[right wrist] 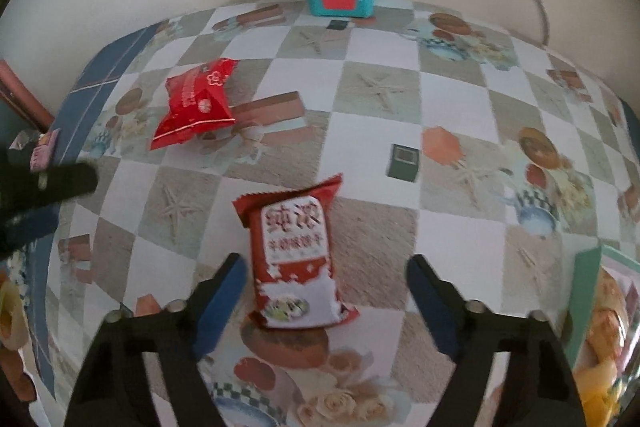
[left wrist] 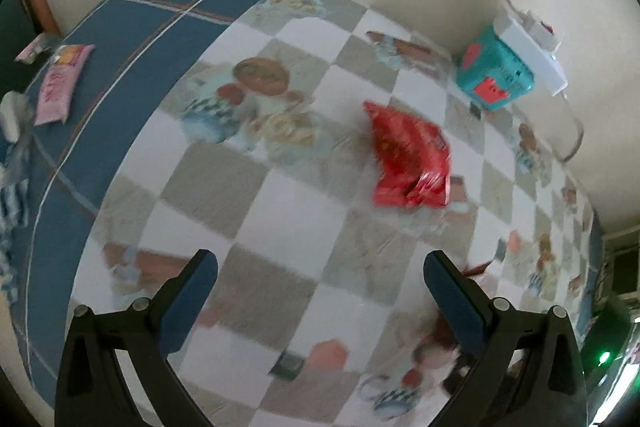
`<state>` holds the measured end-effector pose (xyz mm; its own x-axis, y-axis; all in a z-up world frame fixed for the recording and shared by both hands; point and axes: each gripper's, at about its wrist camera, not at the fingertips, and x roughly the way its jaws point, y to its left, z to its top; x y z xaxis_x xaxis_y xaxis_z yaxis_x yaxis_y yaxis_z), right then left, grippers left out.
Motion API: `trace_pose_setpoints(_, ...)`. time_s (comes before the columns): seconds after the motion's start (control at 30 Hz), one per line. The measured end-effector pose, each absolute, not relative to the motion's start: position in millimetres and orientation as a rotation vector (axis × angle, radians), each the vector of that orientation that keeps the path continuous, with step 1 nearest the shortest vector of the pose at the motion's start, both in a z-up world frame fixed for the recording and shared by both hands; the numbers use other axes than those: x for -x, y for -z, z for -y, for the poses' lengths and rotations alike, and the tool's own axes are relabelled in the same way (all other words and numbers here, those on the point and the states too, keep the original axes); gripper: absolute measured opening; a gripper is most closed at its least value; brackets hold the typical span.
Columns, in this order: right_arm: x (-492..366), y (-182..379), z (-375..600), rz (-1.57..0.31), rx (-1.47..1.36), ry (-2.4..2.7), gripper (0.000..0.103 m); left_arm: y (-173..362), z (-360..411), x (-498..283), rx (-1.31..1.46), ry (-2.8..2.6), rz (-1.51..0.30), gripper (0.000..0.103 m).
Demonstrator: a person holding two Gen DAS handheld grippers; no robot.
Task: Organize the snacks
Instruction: 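Reach the left tool to the red packet while the right tool reaches the milk biscuit packet, then close the left tool on the red packet while the right tool grasps the milk biscuit packet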
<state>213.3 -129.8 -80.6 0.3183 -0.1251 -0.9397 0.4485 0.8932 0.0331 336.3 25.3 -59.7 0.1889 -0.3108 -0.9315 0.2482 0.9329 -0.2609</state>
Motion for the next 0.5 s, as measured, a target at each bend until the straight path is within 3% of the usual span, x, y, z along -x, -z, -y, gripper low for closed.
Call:
trace_pose_setpoints(0.13,-218,83,135,-1.202,-0.328,0.349,0.046,57,-4,-348,0.044,0.435,-1.321,0.102)
trace_pose_setpoints(0.17,-219,84,137,-1.205,-0.324,0.348,0.044,57,3,-350,0.042,0.449,-1.322,0.102)
trace_pose_setpoints(0.5,-230,81,157,-1.214,-0.278,0.345,0.042,69,56,-367,0.000,0.463,-1.342,0.102)
